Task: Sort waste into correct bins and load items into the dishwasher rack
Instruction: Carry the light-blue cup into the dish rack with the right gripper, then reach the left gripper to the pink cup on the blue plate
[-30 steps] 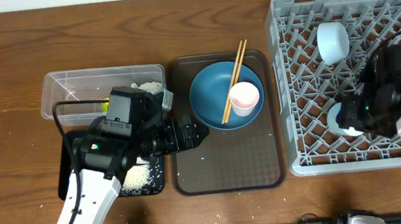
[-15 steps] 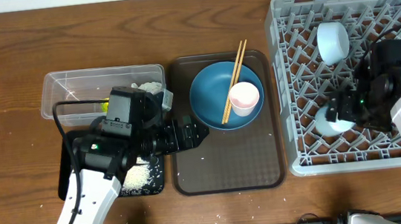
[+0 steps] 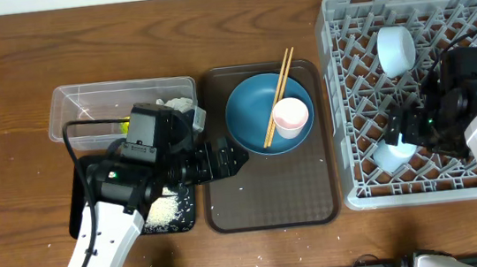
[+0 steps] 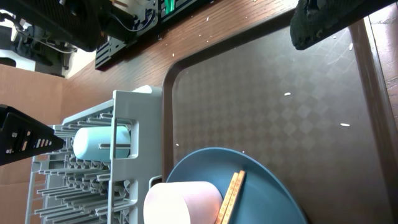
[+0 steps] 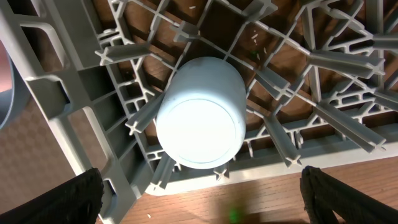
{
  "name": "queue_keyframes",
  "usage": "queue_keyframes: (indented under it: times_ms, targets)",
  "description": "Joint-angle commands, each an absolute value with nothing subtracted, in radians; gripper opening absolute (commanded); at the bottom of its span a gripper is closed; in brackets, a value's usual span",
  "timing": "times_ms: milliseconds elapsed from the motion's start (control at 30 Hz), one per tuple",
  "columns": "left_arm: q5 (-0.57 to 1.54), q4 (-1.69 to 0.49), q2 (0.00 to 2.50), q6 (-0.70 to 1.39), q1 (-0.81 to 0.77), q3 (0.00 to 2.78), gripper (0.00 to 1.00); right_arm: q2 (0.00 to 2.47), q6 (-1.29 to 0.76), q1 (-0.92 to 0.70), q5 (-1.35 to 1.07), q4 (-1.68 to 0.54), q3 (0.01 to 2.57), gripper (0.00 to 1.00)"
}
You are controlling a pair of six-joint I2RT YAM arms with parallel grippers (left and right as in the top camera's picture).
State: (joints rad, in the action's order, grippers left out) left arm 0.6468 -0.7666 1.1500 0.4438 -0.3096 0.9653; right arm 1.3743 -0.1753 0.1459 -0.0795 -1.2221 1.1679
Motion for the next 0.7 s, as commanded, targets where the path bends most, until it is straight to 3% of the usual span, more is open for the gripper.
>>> queue_keyframes:
  times_ms: [0, 667]
  targets:
    - [0.638, -0.77, 1.143, 0.434, -0.309, 0.968, 0.99, 1.377, -0.179, 0.148, -0.086, -1.222, 1.176, 0.99]
    - [0.643, -0.716, 1.143, 0.498, -0.309, 0.968, 0.98, 1.377, -0.179, 0.148, -0.086, -1.234, 1.176, 0.99]
